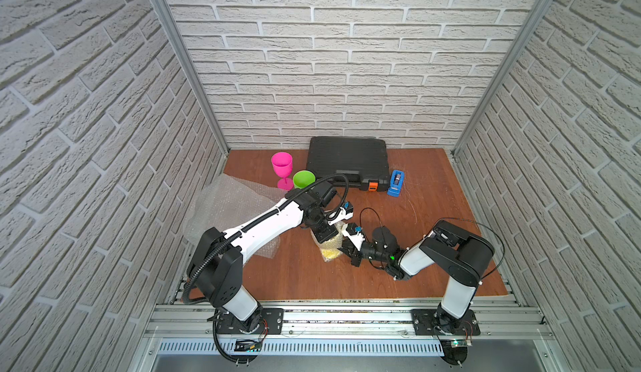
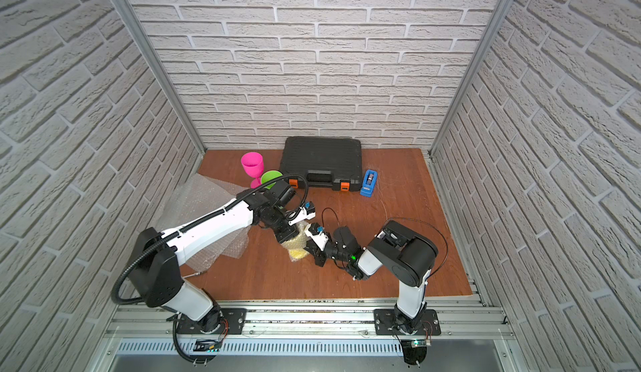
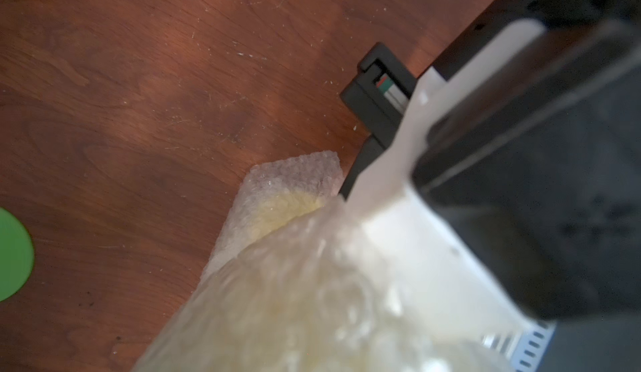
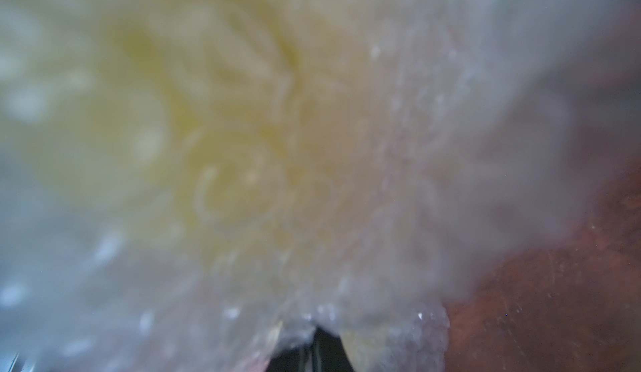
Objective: Wrap wine glasses in bubble wrap
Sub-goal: Wrap the wine glass in bubble wrap.
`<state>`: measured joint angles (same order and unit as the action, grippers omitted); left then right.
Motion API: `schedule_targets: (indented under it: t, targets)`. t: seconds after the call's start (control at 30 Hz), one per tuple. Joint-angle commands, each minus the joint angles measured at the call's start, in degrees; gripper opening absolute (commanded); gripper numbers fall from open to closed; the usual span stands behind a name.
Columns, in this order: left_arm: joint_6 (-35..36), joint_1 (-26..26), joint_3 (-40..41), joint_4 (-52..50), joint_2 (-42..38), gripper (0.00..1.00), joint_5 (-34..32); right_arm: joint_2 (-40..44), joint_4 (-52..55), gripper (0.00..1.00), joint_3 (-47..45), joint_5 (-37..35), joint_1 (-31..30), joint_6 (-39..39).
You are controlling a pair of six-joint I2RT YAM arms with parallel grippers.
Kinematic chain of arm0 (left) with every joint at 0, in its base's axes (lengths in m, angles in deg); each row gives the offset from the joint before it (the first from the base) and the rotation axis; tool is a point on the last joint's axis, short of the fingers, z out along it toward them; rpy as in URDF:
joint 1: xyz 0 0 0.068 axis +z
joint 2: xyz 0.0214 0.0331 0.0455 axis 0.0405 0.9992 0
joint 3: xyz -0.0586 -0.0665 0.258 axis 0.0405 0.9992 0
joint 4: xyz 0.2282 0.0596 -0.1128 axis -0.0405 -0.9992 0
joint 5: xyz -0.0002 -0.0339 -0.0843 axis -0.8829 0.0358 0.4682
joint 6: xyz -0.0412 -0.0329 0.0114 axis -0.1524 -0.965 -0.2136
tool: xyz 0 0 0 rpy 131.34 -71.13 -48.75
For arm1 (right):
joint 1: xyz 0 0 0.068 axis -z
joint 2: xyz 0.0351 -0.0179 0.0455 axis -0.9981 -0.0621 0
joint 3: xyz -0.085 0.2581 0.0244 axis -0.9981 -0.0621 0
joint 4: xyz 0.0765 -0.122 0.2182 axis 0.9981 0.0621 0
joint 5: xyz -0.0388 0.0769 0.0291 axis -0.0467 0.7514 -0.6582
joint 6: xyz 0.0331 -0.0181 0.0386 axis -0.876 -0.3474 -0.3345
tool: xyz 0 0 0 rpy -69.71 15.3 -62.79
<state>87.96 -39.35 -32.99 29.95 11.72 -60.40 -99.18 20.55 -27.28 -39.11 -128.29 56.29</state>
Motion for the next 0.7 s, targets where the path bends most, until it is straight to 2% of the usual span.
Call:
schedule_targets:
  t: [0.0,0.07,0.23,0.47,0.67]
  targets:
    - [-0.1,-0.6,1.1,1.4,-1.3,0.24,-2.4,0.0,-1.4,0.03,-0.1,-0.2,-0.3,-0.3]
    - [0.5,-0.6,-1.2,-1.2,-3.8,0.33,-1.8,-0.1,-1.6,0.03,-0.1,-0.2,-0.3,-0.2]
    - [1.0,-0.6,-6.9,-8.2,-8.0,0.44,-1.5,-0.3,-1.9,0.03,-0.3,-0.4,-0.3,-0.3]
    - [4.6,-0.4,-12.0,-10.2,-9.4,0.49,-5.4,-0.2,-2.0,0.03,-0.3,-0.2,-0.3,-0.3]
    - [7.7,-0.3,-14.0,-8.7,-4.0,0.48,-4.1,-0.1,-1.9,0.03,-0.4,-0.1,-0.3,-0.3]
